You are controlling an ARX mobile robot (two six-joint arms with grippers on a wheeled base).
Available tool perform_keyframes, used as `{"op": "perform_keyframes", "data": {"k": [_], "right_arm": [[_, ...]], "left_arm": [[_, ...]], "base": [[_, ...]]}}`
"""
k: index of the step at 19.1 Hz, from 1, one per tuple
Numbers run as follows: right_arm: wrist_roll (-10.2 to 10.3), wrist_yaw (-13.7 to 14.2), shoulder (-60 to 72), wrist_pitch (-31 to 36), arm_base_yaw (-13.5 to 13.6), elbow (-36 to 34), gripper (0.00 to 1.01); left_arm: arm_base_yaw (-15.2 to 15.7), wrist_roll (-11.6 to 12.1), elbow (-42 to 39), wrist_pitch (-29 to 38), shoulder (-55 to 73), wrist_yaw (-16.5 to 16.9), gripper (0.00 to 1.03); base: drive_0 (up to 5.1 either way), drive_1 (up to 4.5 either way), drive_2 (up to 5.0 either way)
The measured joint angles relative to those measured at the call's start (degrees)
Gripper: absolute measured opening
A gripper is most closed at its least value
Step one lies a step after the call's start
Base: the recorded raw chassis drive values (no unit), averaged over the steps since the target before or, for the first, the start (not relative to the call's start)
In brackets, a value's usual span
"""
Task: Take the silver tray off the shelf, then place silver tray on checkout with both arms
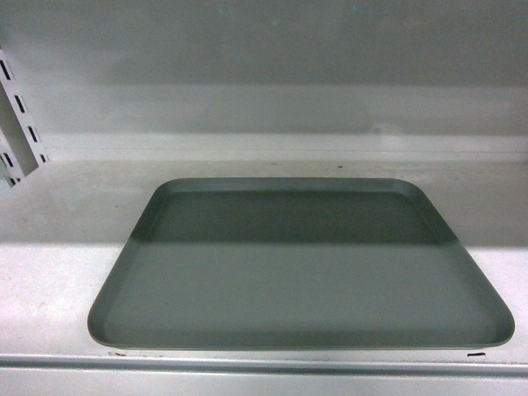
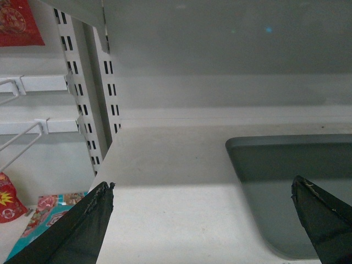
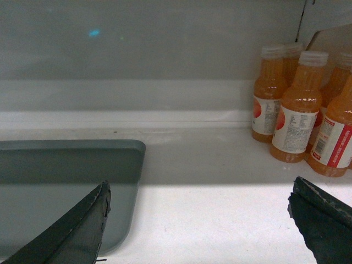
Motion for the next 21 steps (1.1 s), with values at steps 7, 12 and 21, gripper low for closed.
{"op": "perform_keyframes", "data": {"k": [7, 12, 21], "right_arm": [[0.0, 0.0, 0.0, 0.0, 0.0, 0.0, 0.98], [0.0, 0.0, 0.0, 0.0, 0.0, 0.0, 0.98], [12.0, 3.9, 20.8, 9.4, 5.2, 3.3, 0.98]], "left_arm": [[0.0, 0.0, 0.0, 0.0, 0.0, 0.0, 0.98], [0.0, 0.0, 0.0, 0.0, 0.0, 0.0, 0.98], [1.6, -5.6, 8.7, 8.3, 27.4, -0.7, 0.98]], "base": [[0.0, 0.00, 0.0], [0.0, 0.00, 0.0], [0.0, 0.00, 0.0]]}}
